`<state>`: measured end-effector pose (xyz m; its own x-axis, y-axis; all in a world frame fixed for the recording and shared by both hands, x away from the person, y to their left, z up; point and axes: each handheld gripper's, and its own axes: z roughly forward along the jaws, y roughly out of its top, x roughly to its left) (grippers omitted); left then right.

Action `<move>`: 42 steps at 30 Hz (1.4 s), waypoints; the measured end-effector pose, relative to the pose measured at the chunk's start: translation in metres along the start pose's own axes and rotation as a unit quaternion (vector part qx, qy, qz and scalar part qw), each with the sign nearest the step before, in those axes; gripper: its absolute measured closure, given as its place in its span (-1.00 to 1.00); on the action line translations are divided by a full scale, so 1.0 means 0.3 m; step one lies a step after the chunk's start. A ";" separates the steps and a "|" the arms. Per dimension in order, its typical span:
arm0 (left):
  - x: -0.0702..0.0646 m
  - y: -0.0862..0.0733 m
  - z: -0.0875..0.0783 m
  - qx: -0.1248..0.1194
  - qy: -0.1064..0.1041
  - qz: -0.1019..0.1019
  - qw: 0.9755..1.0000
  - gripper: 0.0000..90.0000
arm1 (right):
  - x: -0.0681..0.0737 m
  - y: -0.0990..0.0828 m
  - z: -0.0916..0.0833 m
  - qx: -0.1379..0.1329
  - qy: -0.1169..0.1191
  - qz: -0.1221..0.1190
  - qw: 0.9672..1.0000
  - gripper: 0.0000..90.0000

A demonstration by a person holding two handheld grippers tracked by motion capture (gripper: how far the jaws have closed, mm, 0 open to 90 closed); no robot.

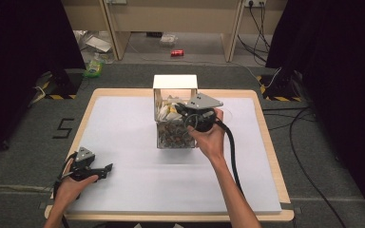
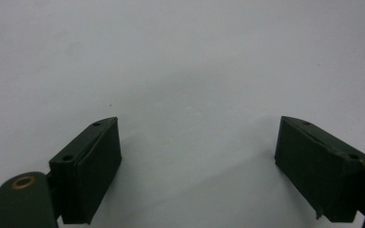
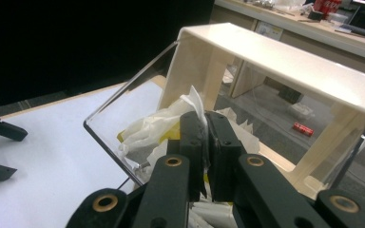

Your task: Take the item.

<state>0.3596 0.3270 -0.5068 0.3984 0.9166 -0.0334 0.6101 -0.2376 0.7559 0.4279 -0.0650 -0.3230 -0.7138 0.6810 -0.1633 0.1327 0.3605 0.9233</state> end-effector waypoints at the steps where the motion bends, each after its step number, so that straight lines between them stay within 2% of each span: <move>1: 0.000 0.000 0.000 0.000 0.000 0.000 1.000 -0.67 | -0.001 0.006 -0.006 -0.005 -0.001 -0.001 1.000 0.93; 7: 0.000 0.000 0.000 0.000 0.000 0.000 1.000 -0.67 | -0.006 0.030 -0.033 -0.020 0.001 0.003 1.000 0.94; 16: 0.000 0.000 0.000 0.000 0.000 0.000 1.000 -0.67 | -0.003 0.071 -0.079 -0.037 -0.005 -0.008 0.999 0.94; 25: 0.000 0.000 0.000 0.000 0.000 0.000 1.000 -0.67 | -0.021 0.114 -0.137 -0.056 -0.014 -0.012 0.998 0.94; 42: 0.000 0.000 0.000 0.000 0.000 0.001 1.000 -0.67 | -0.049 0.123 -0.222 -0.075 -0.019 -0.007 0.997 0.94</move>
<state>0.3596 0.3271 -0.5067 0.3997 0.9161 -0.0307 0.6094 -0.2406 0.7555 0.3974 -0.1042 -0.2635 -0.6873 0.7016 -0.1881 0.0153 0.2728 0.9619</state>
